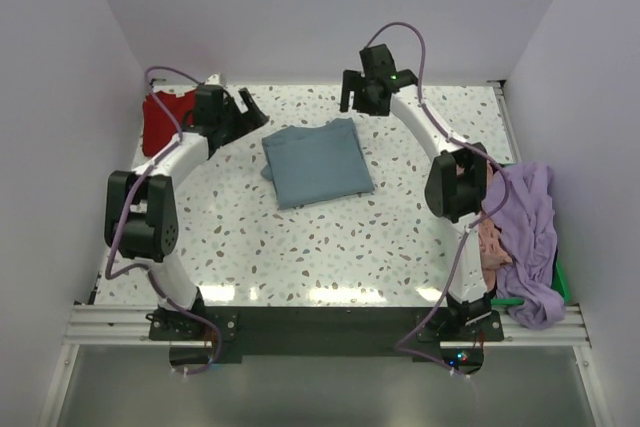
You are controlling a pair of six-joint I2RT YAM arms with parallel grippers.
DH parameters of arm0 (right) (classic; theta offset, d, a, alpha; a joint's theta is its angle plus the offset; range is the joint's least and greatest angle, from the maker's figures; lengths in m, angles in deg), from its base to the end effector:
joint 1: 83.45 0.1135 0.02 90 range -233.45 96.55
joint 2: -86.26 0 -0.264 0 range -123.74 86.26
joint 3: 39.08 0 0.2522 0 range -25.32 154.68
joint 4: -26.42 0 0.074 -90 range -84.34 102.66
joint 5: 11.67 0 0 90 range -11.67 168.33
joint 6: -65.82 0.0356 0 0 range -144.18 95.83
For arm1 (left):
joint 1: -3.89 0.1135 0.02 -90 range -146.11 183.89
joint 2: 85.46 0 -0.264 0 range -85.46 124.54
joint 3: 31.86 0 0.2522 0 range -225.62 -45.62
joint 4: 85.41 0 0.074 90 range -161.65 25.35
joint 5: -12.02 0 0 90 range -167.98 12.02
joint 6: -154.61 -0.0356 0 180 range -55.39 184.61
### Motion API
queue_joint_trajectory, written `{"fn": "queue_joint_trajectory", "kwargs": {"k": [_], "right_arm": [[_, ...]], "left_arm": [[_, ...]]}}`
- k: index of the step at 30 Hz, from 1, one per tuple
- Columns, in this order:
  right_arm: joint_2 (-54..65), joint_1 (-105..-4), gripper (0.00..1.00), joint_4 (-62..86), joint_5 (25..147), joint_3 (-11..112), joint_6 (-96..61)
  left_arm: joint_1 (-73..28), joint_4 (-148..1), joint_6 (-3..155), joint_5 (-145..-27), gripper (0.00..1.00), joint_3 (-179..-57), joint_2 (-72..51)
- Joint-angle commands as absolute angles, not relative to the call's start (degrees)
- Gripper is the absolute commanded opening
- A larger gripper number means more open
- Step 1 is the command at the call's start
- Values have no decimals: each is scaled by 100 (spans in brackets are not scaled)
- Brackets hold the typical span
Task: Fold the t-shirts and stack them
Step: Fold the tshirt, then neatly place the folded tshirt to the corner
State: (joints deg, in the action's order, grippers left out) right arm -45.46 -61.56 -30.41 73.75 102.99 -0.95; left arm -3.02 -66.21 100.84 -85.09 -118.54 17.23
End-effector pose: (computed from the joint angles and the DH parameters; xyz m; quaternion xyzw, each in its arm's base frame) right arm 0.4828 0.1909 0.2765 0.0257 0.9278 0.1078 0.3563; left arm 0.4062 -0.0537 0.2385 -0.1967 0.8645 -0.2200 0.4068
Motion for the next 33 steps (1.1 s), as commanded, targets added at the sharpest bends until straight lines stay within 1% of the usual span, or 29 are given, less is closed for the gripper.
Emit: {"fn": "queue_joint_trajectory", "kwargs": {"k": [1, 5, 8, 14, 20, 27, 33], "right_arm": [[-3461, -6104, 81, -2470, 7815, 9722, -299], [-2923, -6069, 79, -2172, 8281, 8546, -247], [-2572, -5947, 79, -1987, 8440, 7895, -194], [-2334, -5726, 78, -1767, 8624, 7015, -62], [-2465, -5542, 77, -1731, 8633, 6697, -1], [-2764, -5524, 76, -1775, 8642, 6547, 52], [-2887, -5515, 76, -1828, 8660, 6547, 35]], "left_arm": [[-296, -7085, 9774, -8850, 98, -11297, 1175], [-314, -7630, 9757, -9344, 96, -10513, 885], [-366, -7946, 9757, -9642, 95, -10030, 709], [-437, -8210, 9800, -9933, 94, -9511, 682], [-445, -8676, 10099, -10126, 93, -9246, 770], [-516, -9168, 10398, -10267, 93, -9273, 1200], [-577, -9283, 10469, -10241, 92, -9413, 1499]]}}
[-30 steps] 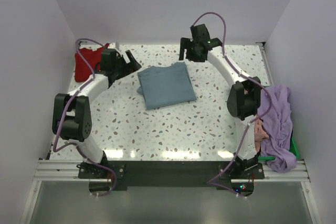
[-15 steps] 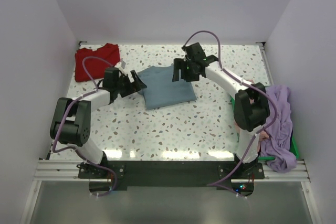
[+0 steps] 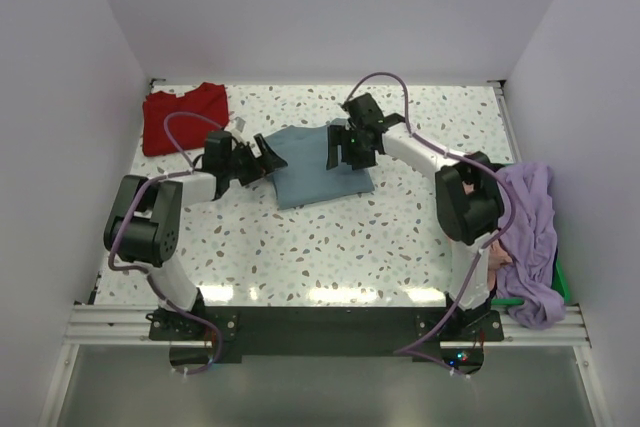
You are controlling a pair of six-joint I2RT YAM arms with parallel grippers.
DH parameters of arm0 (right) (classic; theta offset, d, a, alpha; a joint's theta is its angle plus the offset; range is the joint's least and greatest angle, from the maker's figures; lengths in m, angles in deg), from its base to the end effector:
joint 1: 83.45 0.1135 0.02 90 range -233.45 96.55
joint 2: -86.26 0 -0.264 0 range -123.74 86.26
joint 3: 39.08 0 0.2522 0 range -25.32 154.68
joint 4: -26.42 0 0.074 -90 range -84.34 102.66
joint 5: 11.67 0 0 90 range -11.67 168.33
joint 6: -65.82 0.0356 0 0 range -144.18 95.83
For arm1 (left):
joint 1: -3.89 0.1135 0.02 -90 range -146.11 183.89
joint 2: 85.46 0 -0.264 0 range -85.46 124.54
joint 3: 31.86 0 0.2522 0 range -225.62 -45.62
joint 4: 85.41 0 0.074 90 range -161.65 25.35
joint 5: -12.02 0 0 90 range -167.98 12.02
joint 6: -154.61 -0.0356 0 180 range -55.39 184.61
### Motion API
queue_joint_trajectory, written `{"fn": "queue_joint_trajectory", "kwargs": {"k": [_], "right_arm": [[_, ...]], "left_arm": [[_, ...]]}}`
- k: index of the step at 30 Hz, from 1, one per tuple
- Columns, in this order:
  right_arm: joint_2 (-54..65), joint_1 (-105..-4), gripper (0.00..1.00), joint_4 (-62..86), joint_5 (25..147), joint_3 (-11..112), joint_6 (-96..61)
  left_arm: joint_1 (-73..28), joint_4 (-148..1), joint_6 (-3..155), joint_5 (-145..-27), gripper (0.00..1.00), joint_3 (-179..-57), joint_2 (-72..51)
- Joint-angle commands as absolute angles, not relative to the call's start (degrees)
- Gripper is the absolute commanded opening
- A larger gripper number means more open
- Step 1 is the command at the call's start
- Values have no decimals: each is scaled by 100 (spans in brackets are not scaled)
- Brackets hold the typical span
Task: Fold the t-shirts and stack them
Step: Neatly place the folded tshirt to the corner
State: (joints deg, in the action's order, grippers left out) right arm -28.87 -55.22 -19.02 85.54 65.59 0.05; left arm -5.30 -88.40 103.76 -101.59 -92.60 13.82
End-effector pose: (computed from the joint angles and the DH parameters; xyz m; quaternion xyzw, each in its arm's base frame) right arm 0.3868 0.2127 0.2162 -0.0517 0.9529 0.1833 0.2359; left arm 0.3399 -0.0694 0.1549 -0.1346 0.8650 -0.3493 0.3341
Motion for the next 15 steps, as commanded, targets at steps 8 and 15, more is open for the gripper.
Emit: {"fn": "queue_joint_trajectory", "kwargs": {"k": [8, 15], "right_arm": [[-3019, -5524, 76, -1916, 8633, 6679, -18], [-3098, -5524, 76, -1925, 8633, 6723, -9]], "left_arm": [[-621, -8977, 10477, -10057, 92, -9711, 1842], [-771, -8247, 10565, -9697, 91, -9993, 2185]]}}
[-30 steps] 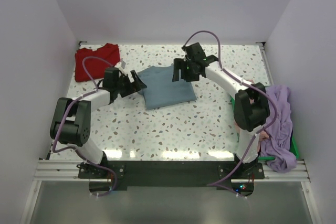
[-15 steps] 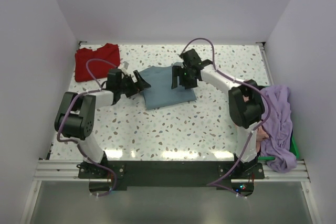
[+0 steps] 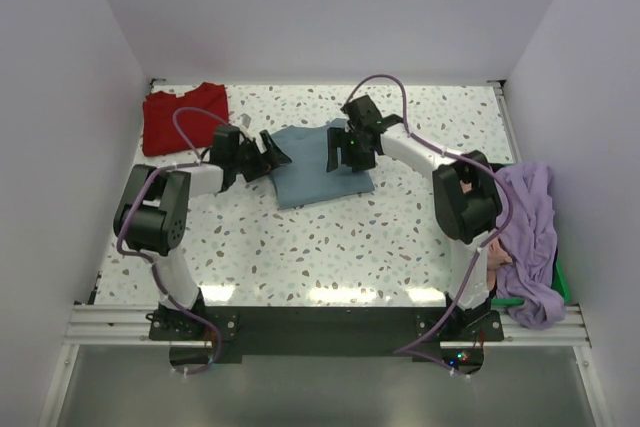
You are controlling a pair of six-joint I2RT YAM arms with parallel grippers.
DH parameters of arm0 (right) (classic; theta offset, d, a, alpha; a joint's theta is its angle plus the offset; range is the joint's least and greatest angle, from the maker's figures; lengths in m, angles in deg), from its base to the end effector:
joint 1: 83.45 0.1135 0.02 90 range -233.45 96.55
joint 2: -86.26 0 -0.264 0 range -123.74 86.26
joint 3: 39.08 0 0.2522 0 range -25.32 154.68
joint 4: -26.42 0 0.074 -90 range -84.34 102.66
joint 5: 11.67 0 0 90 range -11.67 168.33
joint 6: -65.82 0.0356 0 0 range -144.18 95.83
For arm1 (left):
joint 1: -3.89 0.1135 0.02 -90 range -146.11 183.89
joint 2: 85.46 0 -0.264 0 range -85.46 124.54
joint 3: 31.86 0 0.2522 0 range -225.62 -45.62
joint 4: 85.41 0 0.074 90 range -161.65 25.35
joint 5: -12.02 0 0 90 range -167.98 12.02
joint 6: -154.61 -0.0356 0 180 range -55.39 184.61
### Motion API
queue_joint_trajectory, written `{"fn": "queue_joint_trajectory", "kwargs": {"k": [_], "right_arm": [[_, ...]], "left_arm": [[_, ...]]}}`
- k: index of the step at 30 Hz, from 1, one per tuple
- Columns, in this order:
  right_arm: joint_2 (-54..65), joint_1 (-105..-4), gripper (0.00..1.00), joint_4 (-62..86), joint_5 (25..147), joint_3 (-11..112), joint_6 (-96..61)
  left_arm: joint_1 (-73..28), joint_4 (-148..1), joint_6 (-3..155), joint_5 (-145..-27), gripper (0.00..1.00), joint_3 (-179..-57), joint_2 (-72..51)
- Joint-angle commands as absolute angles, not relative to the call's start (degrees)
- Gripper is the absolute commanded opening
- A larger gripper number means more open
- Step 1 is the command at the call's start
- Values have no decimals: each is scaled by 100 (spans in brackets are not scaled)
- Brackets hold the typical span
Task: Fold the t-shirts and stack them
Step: Neatly place the folded tshirt to the corner
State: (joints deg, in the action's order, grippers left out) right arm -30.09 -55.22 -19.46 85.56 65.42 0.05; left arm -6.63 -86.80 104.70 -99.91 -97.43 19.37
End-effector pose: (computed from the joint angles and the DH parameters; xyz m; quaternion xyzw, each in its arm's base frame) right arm 0.3876 0.2132 0.2058 -0.0510 0.9575 0.1769 0.2220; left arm 0.3587 -0.0801 0.1434 -0.1442 0.8740 -0.3389 0.3169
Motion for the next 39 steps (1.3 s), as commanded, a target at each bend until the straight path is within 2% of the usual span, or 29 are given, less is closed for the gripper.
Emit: {"fn": "queue_joint_trajectory", "kwargs": {"k": [1, 5, 8, 9, 11, 12, 14, 15, 16, 25, 33, 39], "right_arm": [[-3107, -5515, 76, -1925, 8642, 6740, -18], [-3168, -5524, 76, -1925, 8659, 6749, 8], [-3204, -5524, 76, -1925, 8686, 6758, 17], [-3212, -5515, 76, -1925, 8695, 6749, 26], [-3204, -5515, 76, -1925, 8703, 6740, 26], [-3212, -5524, 76, -1925, 8703, 6740, 26], [-3186, -5524, 76, -1951, 8703, 6740, 17], [-3160, -5524, 76, -1951, 8695, 6732, 17], [-3151, -5515, 76, -1986, 8695, 6714, 17], [-2695, -5515, 76, -2364, 8528, 6583, -97], [-2176, -5515, 76, -2566, 8457, 6266, -176], [-1991, -5515, 76, -2645, 8440, 6082, -211]], "left_arm": [[-805, -8167, 10583, -9679, 91, -10019, 2229], [-1007, -8052, 10705, -9661, 82, -10090, 2466], [-1122, -7930, 10732, -9582, 66, -10169, 2598], [-1140, -7894, 10750, -9564, 52, -10204, 2616], [-1175, -7763, 10715, -9450, 41, -10266, 2660], [-1184, -7701, 10697, -9380, 29, -10309, 2660], [-1184, -7526, 10583, -9292, 17, -10371, 2660], [-1184, -7455, 10531, -9240, 6, -10450, 2651], [-1184, -7376, 10400, -9126, 1, -10503, 2642], [-1096, -5532, 8986, -8028, 0, -12110, 2650], [-850, -3624, 7771, -7457, 0, -14314, 3819], [-850, -3139, 7173, -6674, 0, -15143, 4224]]}}
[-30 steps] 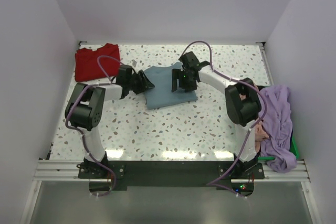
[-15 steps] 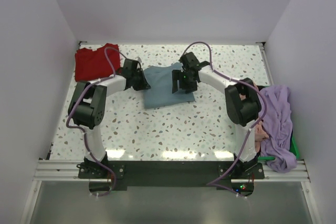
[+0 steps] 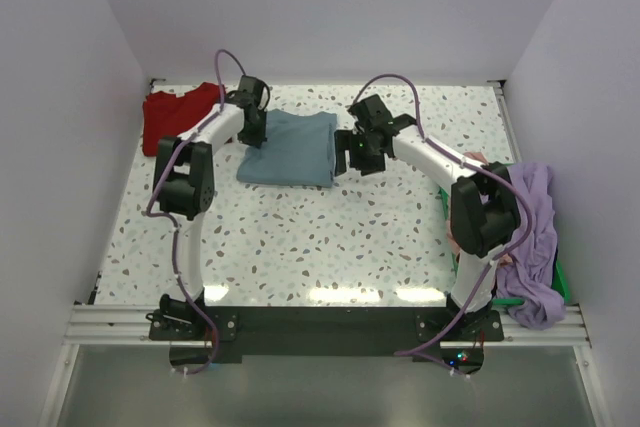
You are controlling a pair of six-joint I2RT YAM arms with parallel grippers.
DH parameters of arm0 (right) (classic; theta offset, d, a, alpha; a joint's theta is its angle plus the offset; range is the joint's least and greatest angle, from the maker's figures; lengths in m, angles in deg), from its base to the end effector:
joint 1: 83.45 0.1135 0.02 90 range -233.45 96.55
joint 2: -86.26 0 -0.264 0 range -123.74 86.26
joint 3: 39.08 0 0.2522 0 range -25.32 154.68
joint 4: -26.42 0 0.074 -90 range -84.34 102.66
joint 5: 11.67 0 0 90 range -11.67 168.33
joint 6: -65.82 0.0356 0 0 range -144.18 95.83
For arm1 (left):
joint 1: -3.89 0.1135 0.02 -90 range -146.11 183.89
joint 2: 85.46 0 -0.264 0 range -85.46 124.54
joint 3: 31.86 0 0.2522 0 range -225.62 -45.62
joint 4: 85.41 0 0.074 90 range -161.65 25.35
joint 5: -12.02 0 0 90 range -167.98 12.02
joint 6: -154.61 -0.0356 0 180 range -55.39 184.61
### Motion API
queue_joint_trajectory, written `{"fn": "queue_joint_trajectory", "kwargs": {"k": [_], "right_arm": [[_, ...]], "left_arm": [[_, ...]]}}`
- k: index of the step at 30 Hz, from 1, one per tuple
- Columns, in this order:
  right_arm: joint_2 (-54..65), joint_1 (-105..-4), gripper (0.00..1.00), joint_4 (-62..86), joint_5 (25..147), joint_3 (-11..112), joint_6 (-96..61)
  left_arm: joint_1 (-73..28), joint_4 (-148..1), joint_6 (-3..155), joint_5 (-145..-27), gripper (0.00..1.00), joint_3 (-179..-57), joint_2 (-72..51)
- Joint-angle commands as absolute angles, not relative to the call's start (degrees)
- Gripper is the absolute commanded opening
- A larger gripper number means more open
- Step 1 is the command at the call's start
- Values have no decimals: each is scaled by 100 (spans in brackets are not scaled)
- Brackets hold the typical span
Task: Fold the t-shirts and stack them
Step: Neatly place the folded tshirt to the corner
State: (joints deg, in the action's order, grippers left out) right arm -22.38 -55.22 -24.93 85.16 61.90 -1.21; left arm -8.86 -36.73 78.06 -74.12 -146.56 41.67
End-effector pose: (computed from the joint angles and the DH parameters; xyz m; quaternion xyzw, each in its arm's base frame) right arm 0.3598 0.1980 0.2363 -0.0600 0.9602 0.1670 0.2157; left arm 0.4673 -0.1033 0.1738 -0.0143 0.9678 -0.0247 0.2502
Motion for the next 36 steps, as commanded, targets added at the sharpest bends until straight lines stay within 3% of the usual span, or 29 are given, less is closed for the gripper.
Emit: {"fn": "queue_joint_trajectory", "kwargs": {"k": [1, 12, 23, 36], "right_arm": [[-1965, -5515, 76, -2654, 8431, 6055, -220], [-1894, -5515, 76, -2619, 8475, 5765, -115], [-1833, -5524, 76, -2707, 8440, 5677, -132], [-1710, -5524, 76, -2733, 8440, 5457, -115]], "left_arm": [[-850, -3113, 7033, -6568, 0, -15231, 4250], [-850, -2963, 5960, -5065, 0, -16084, 4584], [-780, -3113, 5529, -4985, 0, -17199, 4883], [-411, -3174, 5389, -5301, 0, -17508, 4374]]}}
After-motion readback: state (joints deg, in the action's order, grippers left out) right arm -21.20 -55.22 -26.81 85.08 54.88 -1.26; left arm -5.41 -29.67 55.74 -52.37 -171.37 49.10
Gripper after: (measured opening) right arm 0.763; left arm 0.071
